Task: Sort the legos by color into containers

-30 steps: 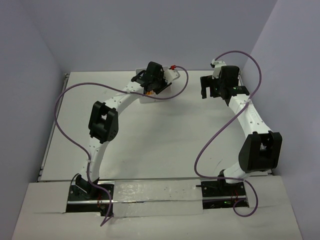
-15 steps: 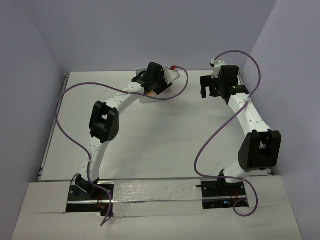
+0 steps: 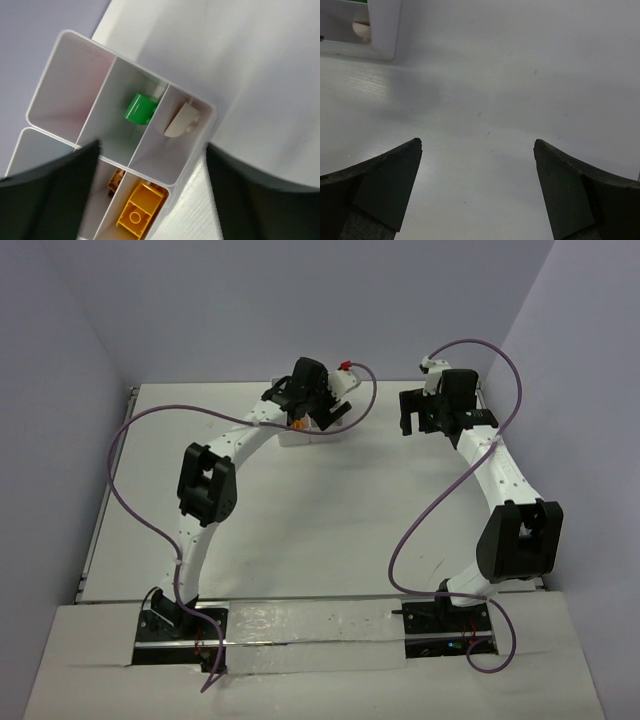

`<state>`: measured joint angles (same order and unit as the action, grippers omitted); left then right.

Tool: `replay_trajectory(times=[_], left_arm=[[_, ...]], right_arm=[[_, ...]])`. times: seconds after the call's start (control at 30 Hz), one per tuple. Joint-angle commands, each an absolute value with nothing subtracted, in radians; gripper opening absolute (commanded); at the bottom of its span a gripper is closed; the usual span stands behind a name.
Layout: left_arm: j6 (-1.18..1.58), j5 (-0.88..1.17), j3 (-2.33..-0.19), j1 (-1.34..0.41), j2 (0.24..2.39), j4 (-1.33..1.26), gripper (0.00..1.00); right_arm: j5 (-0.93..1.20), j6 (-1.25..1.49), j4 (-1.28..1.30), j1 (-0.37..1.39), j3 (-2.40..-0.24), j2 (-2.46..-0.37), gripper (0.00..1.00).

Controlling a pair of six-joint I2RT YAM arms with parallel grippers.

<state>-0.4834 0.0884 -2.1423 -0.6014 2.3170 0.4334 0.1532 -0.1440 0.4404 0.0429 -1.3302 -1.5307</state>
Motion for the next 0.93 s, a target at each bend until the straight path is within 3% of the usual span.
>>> replay_trajectory(times=[0.0, 0.13, 0.3, 0.63, 0.9], left_arm=[[-0.337, 0.154, -2.215, -0.599, 2.085, 0.402, 0.99], [-0.191, 0.158, -2.204, -0.533, 1.985, 0.543, 0.99], [0.068, 0.392, -2.095, -0.263, 1.915, 0.701, 0.99], [0.079, 0.214, -1.660, 0.047, 1.725, 0.635, 0.99], [0.133, 0.190, -1.642, 0.087, 1.734, 0.587, 0.99]], right_arm=[[0.195, -0.117, 0.420, 0.041, -1.383, -1.518, 1.00], [0.226, -0.089, 0.408, 0.064, -1.395, -1.513, 1.00], [0.228, -0.041, 0.404, 0.073, -1.453, -1.539, 1.00], [0.171, -0.002, 0.405, 0.077, -1.500, -1.600, 1.00], [0.149, -0.007, 0.400, 0.077, -1.504, -1.611, 1.00]])
